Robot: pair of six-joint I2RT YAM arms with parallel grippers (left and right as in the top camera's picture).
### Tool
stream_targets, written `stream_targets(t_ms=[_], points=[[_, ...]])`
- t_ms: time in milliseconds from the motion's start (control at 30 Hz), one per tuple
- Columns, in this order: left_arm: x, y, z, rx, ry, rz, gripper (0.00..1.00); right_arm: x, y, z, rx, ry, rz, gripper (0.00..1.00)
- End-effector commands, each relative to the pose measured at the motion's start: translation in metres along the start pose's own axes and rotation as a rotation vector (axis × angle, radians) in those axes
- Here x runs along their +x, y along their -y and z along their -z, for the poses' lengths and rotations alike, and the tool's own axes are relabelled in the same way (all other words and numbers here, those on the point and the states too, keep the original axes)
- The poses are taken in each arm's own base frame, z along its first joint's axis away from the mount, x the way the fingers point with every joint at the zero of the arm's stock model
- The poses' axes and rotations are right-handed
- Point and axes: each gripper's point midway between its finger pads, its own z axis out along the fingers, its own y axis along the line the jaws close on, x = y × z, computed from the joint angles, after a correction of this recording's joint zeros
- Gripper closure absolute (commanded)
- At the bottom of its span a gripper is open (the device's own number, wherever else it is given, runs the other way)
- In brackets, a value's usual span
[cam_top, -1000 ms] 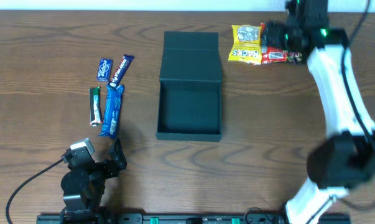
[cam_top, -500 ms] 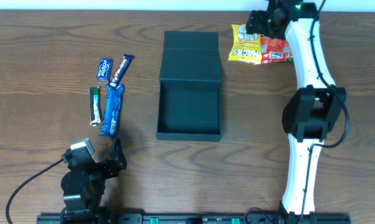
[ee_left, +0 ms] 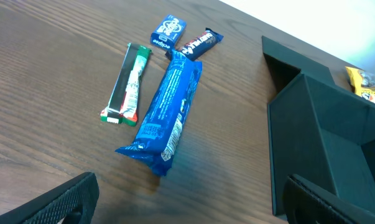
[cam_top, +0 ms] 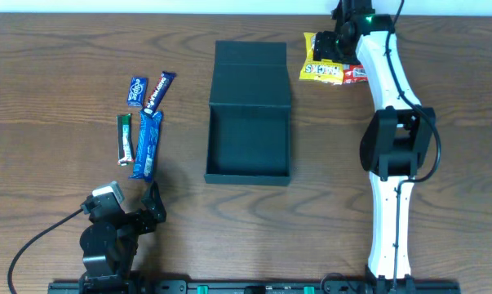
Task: Pack container
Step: 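Grasp the yellow Hacks candy bag with the right gripper, then carry the yellow bag over the box and lower it inside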
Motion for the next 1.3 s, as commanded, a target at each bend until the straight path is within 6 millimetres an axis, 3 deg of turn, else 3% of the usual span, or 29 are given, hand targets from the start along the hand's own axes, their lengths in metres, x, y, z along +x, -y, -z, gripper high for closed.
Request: stream_targets(t_ms=[0, 233, 367, 700, 900, 1000, 1067, 1167, 1267], points=[[0.005, -0.004, -0.002, -0.011, -0.009, 0.009, 0.05, -0.005, 0.002, -0.002, 0.029, 0.021, 0.012, 0.24], [0.005, -0.004, -0.002, -0.011, -0.009, 0.009, 0.05, 0.003, 0.004, -0.021, 0.03, -0.006, 0.011, 0.26], [0.005, -0.004, -0.002, -0.011, -0.009, 0.005, 0.05, 0.005, 0.004, -0.025, 0.03, -0.009, 0.008, 0.33], [0.004, -0.007, -0.002, -0.033, -0.001, 0.006, 0.05, -0.001, 0.003, -0.026, 0.025, 0.017, -0.018, 0.72], [0.004, -0.007, -0.002, -0.032, -0.001, 0.006, 0.05, -0.003, -0.001, -0.021, 0.006, 0.019, -0.023, 0.9], [0.004, -0.007, -0.002, -0.032, -0.001, 0.006, 0.05, -0.014, -0.009, -0.003, -0.019, 0.054, -0.018, 0.96], [0.004, -0.007, -0.002, -0.033, -0.001, 0.006, 0.05, -0.029, -0.017, 0.024, -0.032, 0.104, -0.009, 0.99], [0.004, -0.007, -0.002, -0.033, -0.001, 0.005, 0.05, -0.053, -0.033, 0.082, -0.058, 0.198, 0.009, 0.99], [0.004, -0.007, -0.002, -0.033, -0.001, 0.006, 0.05, -0.06, -0.056, 0.16, -0.089, 0.278, 0.041, 0.99]])
